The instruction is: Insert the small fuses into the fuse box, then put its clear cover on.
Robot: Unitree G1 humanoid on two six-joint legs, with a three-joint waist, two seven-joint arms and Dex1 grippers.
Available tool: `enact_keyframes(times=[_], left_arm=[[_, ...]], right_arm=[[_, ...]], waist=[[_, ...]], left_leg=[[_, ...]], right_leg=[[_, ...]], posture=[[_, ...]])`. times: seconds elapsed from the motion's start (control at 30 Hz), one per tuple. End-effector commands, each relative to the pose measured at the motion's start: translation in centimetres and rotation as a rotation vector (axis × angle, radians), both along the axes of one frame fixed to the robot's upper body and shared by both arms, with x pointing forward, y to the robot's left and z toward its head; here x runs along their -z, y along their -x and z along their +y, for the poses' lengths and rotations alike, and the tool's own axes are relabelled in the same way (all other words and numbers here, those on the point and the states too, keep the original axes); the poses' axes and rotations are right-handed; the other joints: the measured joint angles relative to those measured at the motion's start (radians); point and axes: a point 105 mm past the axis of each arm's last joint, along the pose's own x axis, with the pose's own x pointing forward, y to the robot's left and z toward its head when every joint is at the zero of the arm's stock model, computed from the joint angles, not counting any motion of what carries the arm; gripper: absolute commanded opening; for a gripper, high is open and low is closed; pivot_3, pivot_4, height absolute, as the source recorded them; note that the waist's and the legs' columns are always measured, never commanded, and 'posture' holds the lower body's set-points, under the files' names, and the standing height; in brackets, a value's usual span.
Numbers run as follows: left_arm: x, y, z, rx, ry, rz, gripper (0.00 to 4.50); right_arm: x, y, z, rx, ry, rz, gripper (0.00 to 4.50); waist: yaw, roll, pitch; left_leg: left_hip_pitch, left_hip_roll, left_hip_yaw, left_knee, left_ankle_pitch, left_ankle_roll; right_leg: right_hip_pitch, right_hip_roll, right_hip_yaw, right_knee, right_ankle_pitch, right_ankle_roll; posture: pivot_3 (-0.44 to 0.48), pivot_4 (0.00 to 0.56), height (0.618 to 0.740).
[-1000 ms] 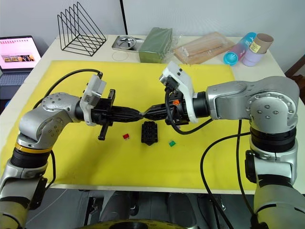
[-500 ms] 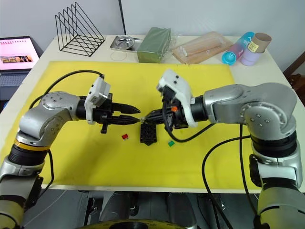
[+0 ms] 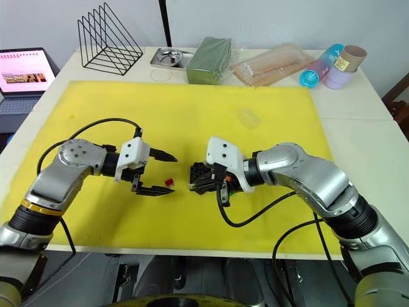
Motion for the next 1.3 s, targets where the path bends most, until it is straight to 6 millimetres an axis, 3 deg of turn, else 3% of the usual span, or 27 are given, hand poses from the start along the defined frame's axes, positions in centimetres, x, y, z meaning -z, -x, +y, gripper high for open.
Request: enact_keyframes(times=[0.03, 1.3], left_arm=[[-0.5, 0.4, -0.7, 0.032, -0.001, -0.04, 4.42], [-0.5, 0.6, -0.9, 0.023, 0.012, -0.056, 4.42]], right_arm=[[-0.9, -0.4, -0.1, -0.006, -0.03, -0.056, 0.0], [1.6, -1.8, -1.0, -0.018, 0.048, -0.094, 0.0]], waist=[[0.0, 0.0, 0.0], [0.0, 0.0, 0.0]], left_leg=[[0.0, 0.0, 0.0, 0.0, 0.0, 0.0], [0.0, 0.0, -0.001, 0.003, 0.0, 0.0]], right_leg=[[0.0, 0.0, 0.0, 0.0, 0.0, 0.0], [0.001, 0.0, 0.0, 0.002, 0.0, 0.0]], posture=[[0.0, 0.15, 0.74], [0.0, 0.15, 0.74]])
